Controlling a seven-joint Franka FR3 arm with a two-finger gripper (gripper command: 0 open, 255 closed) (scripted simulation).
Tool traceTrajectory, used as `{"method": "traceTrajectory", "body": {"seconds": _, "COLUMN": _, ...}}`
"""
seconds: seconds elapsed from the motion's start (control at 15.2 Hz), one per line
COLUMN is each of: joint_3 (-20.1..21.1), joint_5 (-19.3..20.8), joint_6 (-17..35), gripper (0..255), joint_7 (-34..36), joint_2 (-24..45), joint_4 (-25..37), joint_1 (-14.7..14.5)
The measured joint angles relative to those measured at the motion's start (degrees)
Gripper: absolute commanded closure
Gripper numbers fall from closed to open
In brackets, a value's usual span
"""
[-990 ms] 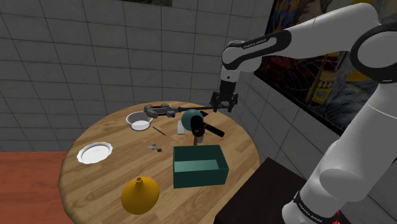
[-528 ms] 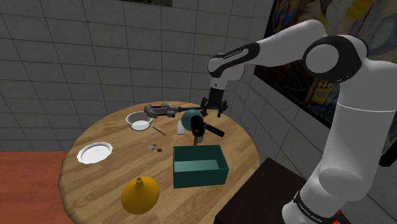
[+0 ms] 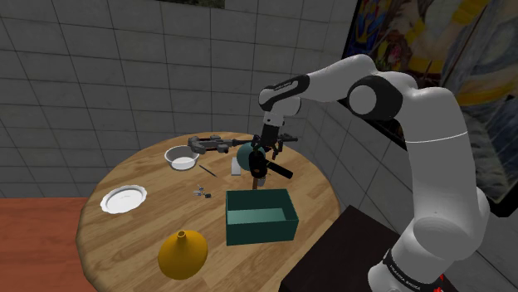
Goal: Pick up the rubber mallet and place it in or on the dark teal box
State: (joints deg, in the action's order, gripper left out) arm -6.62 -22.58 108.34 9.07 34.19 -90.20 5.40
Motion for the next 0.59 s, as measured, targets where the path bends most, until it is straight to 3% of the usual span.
{"method": "traceTrajectory", "body": {"seconds": 0.59, "joint_3": 0.82, "joint_5": -1.66, "joint_6": 4.47, "gripper": 0, "joint_7": -0.27, "joint_2": 3.74, "joint_4": -1.16, "joint_1": -0.45}}
